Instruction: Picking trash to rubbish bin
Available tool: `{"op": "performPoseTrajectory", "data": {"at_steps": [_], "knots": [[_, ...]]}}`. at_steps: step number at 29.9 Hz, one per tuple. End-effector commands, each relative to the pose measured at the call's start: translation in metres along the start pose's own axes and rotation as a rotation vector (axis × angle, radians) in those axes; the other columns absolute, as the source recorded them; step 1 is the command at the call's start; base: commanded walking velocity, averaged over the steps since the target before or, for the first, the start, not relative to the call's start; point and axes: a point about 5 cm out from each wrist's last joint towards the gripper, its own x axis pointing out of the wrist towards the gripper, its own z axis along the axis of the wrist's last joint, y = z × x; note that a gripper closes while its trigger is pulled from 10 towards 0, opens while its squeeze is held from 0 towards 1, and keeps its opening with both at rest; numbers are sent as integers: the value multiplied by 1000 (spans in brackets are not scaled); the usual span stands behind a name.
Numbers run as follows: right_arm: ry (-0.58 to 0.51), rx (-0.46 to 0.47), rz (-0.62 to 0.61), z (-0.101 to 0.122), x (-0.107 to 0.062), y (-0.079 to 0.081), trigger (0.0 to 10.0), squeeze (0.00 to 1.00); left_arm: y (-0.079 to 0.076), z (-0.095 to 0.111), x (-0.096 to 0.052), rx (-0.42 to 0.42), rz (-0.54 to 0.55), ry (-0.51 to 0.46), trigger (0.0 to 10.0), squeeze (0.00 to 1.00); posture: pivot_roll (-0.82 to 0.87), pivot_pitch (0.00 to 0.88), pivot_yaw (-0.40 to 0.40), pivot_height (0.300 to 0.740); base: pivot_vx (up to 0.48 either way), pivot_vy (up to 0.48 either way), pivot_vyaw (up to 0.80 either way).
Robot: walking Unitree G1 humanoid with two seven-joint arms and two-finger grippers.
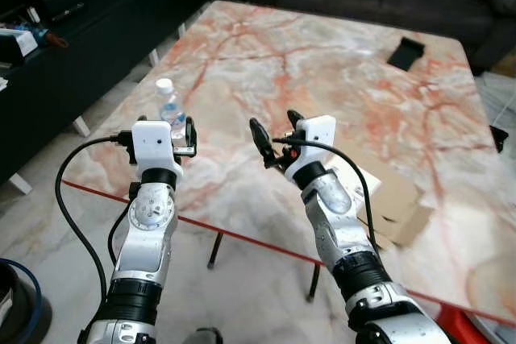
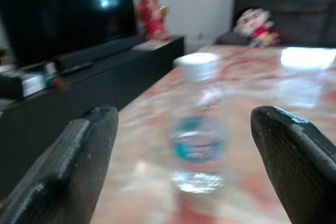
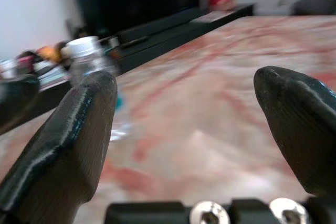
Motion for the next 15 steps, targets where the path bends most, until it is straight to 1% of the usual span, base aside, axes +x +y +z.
{"op": "performPoseTrajectory", "data": {"at_steps": [1,6,8,10,12,13,15], "knots": [[-8,-1,3,3,1,0,10000,0,-1,7,1,-5,1,-20,10000,0,113,169,-39,740,435,0,0],[-8,-20,9,3,1,1,10000,0,-2,11,2,-4,-4,-38,10000,0,114,170,-40,740,433,0,0],[-15,1,5,4,1,1,10000,0,-4,14,2,-12,-16,-59,10000,0,116,170,-41,740,345,0,0],[-20,14,-3,4,1,0,10000,0,-6,16,1,-6,-34,-82,10000,0,116,170,-42,740,0,0,0],[-21,2,-1,5,1,0,10000,0,-9,18,1,-5,-51,-97,10000,0,116,170,-41,740,0,0,0],[-22,5,3,5,2,0,10000,0,-12,23,0,-9,-68,-126,10000,0,115,170,-41,740,0,0,0],[-21,7,5,5,2,0,10000,0,-14,26,-1,-11,-76,-139,10000,0,115,171,-41,740,0,0,0]]}}
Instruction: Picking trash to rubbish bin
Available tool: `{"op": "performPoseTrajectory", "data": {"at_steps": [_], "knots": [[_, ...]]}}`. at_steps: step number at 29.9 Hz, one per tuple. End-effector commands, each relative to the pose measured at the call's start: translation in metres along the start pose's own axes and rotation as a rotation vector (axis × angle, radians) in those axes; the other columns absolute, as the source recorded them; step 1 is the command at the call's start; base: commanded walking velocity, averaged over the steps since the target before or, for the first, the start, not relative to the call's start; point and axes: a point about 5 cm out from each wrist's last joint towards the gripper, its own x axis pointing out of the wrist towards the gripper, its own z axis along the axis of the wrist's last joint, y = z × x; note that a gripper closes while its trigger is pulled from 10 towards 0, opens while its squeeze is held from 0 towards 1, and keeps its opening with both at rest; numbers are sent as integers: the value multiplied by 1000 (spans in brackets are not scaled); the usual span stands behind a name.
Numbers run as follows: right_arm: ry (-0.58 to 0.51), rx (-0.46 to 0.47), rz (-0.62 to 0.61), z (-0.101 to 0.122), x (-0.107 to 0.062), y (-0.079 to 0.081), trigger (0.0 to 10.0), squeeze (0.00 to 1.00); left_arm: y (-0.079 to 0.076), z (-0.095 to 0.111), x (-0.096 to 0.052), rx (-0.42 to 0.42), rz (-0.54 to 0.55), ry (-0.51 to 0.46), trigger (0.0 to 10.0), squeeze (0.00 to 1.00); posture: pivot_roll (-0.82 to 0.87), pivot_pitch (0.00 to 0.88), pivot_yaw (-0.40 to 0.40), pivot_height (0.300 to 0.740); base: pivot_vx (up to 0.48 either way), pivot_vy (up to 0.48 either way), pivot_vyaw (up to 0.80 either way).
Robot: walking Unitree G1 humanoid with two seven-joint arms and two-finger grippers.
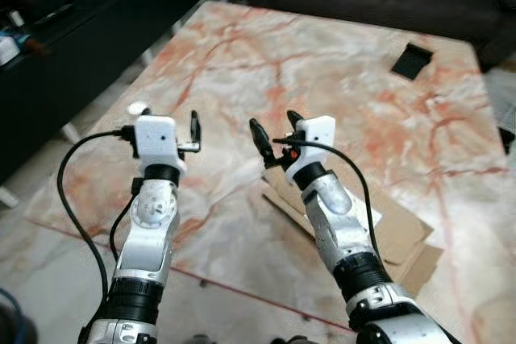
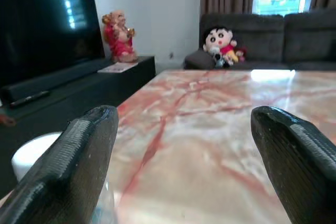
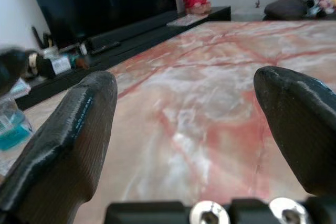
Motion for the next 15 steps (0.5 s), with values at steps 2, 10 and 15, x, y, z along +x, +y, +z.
{"op": "performPoseTrajectory", "data": {"at_steps": [2,10,15], "knots": [[-10,10,22,2,3,6,10000,0,1,7,0,0,-8,-32,10000,0,117,171,-42,740,0,0,0],[-13,17,18,3,2,5,10000,0,-3,21,5,-22,-30,-81,10000,0,115,174,-44,740,0,0,0],[-12,17,18,3,2,5,10000,0,-4,29,9,-24,-31,-108,10000,0,115,173,-45,740,0,0,0]]}}
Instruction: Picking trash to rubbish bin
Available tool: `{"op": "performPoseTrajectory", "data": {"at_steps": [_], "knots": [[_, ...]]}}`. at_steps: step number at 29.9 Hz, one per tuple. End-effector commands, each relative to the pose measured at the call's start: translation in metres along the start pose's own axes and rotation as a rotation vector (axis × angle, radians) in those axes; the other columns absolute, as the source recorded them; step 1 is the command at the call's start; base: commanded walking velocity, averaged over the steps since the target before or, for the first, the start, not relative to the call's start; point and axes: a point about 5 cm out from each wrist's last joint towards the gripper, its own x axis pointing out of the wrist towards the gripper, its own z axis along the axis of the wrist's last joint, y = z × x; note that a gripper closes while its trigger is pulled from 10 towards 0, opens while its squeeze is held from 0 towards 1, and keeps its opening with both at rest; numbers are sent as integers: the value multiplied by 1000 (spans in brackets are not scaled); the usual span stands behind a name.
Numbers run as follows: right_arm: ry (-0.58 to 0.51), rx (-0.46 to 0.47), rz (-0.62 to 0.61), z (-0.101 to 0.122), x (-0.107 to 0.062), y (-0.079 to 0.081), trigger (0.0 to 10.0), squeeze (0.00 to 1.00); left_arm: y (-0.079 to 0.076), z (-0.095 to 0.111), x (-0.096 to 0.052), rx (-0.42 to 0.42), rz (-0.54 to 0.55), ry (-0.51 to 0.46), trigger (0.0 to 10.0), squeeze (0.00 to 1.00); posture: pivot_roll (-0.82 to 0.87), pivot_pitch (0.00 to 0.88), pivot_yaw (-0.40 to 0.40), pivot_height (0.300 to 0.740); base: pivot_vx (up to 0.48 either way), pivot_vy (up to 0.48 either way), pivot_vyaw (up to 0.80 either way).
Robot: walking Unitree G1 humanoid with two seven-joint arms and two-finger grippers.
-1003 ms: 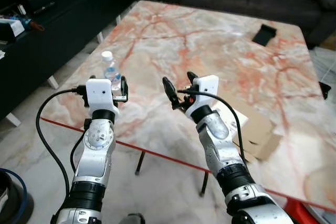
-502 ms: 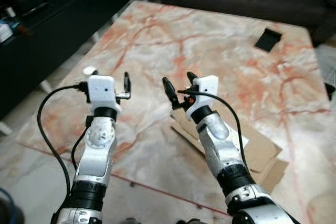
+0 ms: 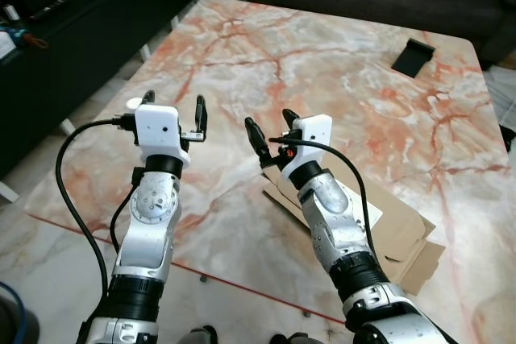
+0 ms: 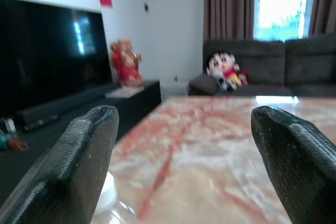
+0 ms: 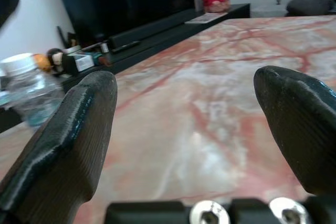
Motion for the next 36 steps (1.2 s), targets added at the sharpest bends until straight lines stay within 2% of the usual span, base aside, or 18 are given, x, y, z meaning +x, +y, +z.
{"op": "performPoseTrajectory", "data": {"at_steps": [1,2,5,12,14,15,17,23,34,35,36], "knots": [[-14,4,5,4,2,1,10000,0,3,7,11,34,-7,-5,10000,0,117,175,-47,740,0,0,0],[-13,4,5,4,2,1,10000,0,11,13,23,96,-5,-1,10000,0,117,175,-48,740,0,0,0],[-13,5,5,4,2,1,10000,0,20,10,32,142,-6,28,10000,0,119,175,-49,740,0,0,0],[-11,6,5,3,2,1,10000,0,23,7,35,133,-16,50,10000,0,121,176,-50,740,0,0,0],[-7,2,1,3,0,0,10000,0,45,-15,54,175,-35,168,10000,0,108,183,-46,740,0,0,0],[-7,2,1,3,0,0,10000,0,45,-15,54,175,-35,168,10000,0,108,183,-46,740,0,0,0],[-6,-1,-5,3,-1,-2,10000,0,53,-24,62,180,-41,241,10000,0,102,190,-46,740,0,0,0],[4,-6,-8,0,-4,-3,10000,0,49,-33,64,187,-31,305,10000,0,90,199,-52,740,0,0,0],[6,-11,-13,2,-4,-5,10000,0,41,-41,67,143,-56,328,10000,0,83,200,-51,740,0,0,0],[4,-11,-12,2,-4,-4,10000,0,41,-40,67,147,-57,322,9882,0,83,200,-51,740,0,0,0],[4,-11,-12,2,-4,-4,10000,0,40,-38,68,150,-62,307,8510,0,84,197,-51,740,0,0,0]]}}
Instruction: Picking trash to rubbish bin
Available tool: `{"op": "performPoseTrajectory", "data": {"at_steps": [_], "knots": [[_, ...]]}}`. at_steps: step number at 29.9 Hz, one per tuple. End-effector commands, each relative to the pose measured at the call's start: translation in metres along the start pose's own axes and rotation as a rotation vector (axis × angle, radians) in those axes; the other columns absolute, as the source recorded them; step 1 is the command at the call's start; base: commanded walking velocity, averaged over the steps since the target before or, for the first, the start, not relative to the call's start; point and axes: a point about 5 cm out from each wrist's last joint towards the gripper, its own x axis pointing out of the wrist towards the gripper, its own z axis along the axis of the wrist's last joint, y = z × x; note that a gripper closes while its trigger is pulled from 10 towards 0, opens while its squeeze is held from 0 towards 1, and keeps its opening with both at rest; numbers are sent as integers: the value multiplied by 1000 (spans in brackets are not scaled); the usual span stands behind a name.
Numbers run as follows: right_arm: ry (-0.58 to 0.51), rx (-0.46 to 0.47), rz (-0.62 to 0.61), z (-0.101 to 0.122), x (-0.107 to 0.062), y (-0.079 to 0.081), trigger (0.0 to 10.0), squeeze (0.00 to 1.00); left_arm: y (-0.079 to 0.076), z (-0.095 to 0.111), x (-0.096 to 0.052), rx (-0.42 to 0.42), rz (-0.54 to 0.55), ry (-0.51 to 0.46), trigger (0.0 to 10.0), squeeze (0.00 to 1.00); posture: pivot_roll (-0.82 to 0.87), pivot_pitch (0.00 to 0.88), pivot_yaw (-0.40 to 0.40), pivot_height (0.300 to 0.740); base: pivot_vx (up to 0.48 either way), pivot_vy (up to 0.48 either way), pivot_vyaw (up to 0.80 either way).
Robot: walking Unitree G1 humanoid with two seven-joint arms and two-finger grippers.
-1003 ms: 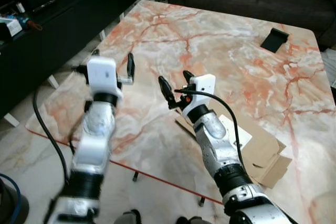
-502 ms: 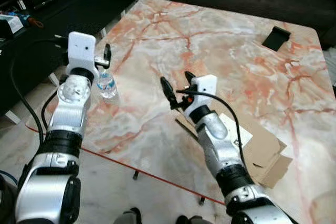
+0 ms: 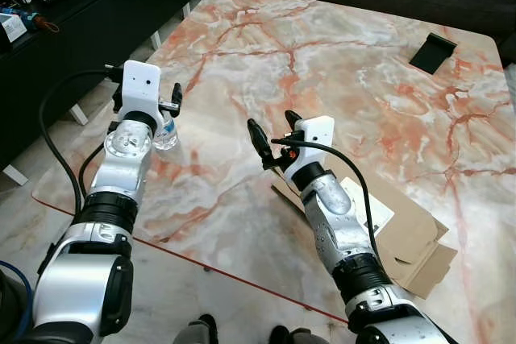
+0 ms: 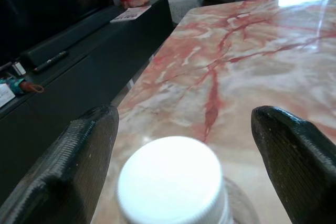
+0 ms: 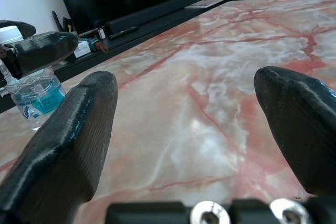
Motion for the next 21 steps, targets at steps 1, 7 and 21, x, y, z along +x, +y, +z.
{"op": "performPoseTrajectory", "data": {"at_steps": [1,7,21], "knots": [[-10,0,2,3,0,1,10000,0,-1,4,0,3,-11,-31,8510,0,84,197,-51,740,0,0,0],[-7,0,2,2,0,1,10000,0,-1,14,1,6,-13,-74,8863,0,87,194,-51,740,0,0,0],[-7,-2,6,4,2,2,10000,0,-9,14,1,28,-60,-78,0,0,86,185,-51,740,0,0,0]]}}
